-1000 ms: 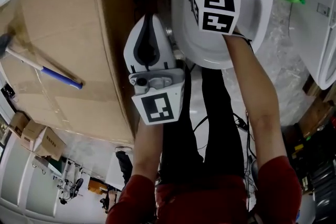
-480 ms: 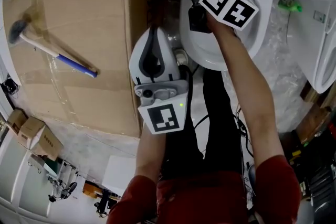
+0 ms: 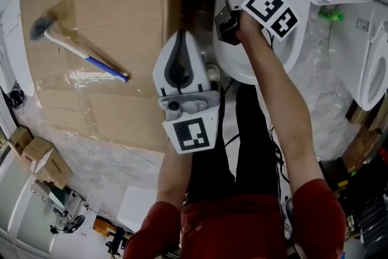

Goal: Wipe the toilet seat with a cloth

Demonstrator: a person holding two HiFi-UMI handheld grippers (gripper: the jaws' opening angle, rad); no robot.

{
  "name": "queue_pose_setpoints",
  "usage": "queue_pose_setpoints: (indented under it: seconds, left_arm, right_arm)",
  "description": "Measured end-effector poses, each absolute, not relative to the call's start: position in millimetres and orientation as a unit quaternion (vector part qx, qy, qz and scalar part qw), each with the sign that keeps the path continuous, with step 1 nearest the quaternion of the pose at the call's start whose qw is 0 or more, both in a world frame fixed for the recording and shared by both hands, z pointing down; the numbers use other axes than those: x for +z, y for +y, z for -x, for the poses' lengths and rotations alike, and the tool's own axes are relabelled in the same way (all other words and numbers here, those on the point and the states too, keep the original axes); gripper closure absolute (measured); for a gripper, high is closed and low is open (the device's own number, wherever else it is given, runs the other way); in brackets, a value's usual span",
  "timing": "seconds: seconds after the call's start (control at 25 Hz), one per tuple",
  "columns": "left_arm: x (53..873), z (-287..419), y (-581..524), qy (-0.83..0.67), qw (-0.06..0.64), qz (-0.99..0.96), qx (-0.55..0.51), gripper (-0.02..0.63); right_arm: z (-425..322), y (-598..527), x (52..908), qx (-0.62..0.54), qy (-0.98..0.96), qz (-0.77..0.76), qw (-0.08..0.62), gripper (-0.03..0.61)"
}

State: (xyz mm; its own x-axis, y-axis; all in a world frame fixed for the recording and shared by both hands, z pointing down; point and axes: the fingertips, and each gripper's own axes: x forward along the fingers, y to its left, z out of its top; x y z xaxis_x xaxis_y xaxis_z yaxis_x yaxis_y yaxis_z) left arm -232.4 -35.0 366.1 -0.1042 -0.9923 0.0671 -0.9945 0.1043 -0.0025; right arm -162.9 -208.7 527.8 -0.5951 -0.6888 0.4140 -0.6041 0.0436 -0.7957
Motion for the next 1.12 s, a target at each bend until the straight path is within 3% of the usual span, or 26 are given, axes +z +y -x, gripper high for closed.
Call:
queue_pose_setpoints:
  seconds: [0.92,1.12]
  left_arm:
    - [286,240,-33,-0.746,0.013,-0.666,0.001,0.601]
    - [273,240,-34,-0.745,0.010,-0.667,-0.005,0.601]
  right_arm:
    - [162,-225,375,-0.507,0.743,0.424,0.107,0.489]
    - [157,-222,360,-0.494,0.750,0.430,0.092,0.489]
